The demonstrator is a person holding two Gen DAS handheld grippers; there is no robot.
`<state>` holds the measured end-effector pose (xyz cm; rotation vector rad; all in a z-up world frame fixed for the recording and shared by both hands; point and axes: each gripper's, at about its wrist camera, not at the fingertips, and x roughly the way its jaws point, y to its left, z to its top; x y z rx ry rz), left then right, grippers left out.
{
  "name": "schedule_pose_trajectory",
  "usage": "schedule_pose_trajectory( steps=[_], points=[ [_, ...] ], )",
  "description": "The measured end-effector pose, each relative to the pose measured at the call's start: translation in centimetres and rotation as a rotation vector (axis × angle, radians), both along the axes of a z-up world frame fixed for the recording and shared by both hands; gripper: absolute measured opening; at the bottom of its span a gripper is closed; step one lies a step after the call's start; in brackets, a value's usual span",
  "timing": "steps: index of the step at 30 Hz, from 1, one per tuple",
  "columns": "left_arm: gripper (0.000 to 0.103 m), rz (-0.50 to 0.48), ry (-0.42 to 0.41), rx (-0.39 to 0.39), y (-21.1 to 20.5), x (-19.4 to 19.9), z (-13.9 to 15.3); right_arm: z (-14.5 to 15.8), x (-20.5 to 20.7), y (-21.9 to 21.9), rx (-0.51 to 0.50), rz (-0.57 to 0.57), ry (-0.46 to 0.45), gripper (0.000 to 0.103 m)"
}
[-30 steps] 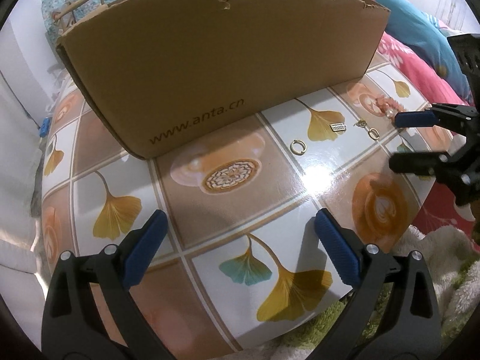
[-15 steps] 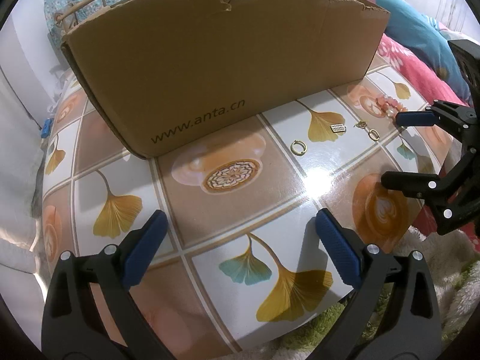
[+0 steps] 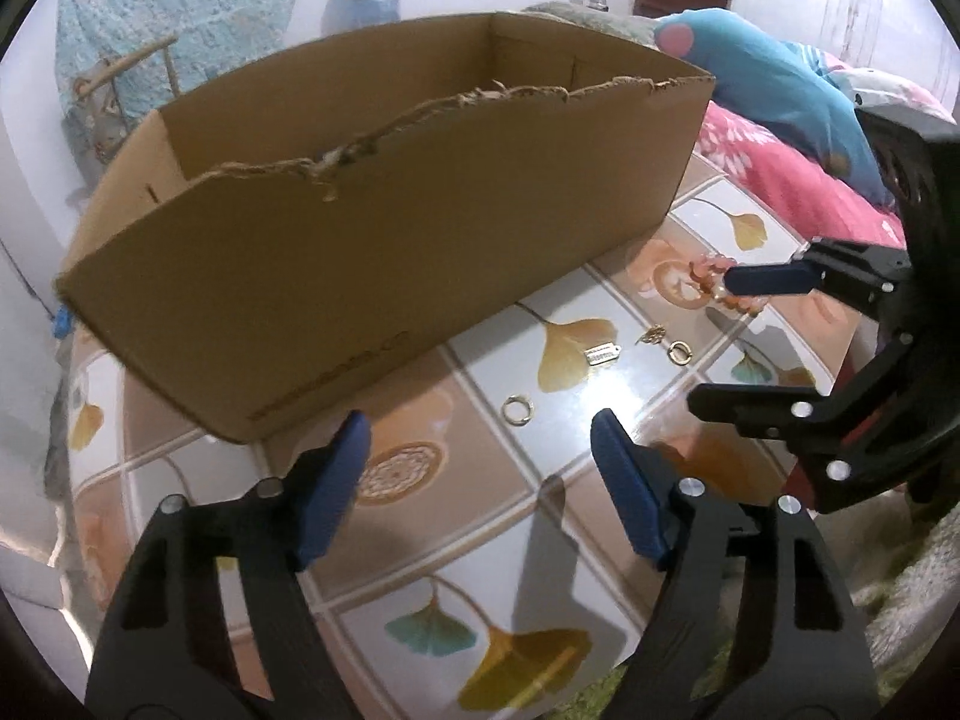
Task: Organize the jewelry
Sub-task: 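Close the left tool on the small gold ring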
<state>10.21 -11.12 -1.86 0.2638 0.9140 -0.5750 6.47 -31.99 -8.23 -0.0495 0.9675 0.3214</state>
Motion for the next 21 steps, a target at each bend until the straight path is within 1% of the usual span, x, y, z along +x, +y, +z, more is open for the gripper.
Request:
schedule_pose_trajectory(
  steps=[1,3,5,9,12,14,15,17,19,21],
  points=[
    [0.063,-0.01,0.009,-0.006,-0.2,0.1,0.0,-0.2,0.2,0.2,0.009,-0.007,0.006,0.078],
    [0.06,-0.024,0.014,-0.003,-0.5,0.1,0.0,-0.5,0.5,0.6,0.025,-0.017,0.012,0.072],
    [0.053,-0.033,0.025,-0.003,-0.7,0.3,-0.1,-0.6,0.5,0.8,0.032,-0.019,0.014,0.067],
    [0.048,-0.048,0.045,-0.005,-1.2,0.8,-0.4,-0.7,0.3,1.0,0.033,-0.008,0.009,0.063],
    [0.042,-0.063,0.053,-0.01,-1.6,0.8,-0.5,-0.6,0.2,0.9,0.039,-0.007,0.007,0.059],
    [0.035,-0.074,0.059,-0.013,-1.9,1.0,-0.6,-0.9,0.6,0.8,0.044,-0.011,0.007,0.056],
    [0.033,-0.077,0.062,-0.008,-2.0,1.0,-0.7,-0.8,0.6,0.7,0.046,-0.014,0.006,0.055],
    [0.024,-0.078,0.07,0.003,-2.2,1.2,-1.0,-0.8,0.5,0.7,0.048,-0.017,0.005,0.051],
    [0.02,-0.076,0.087,0.01,-2.2,1.4,-1.3,-0.8,0.4,0.6,0.051,-0.021,0.004,0.05],
    [0.02,-0.067,0.098,0.014,-2.3,1.6,-1.5,-0.8,0.4,0.6,0.054,-0.023,0.005,0.05]
  ],
)
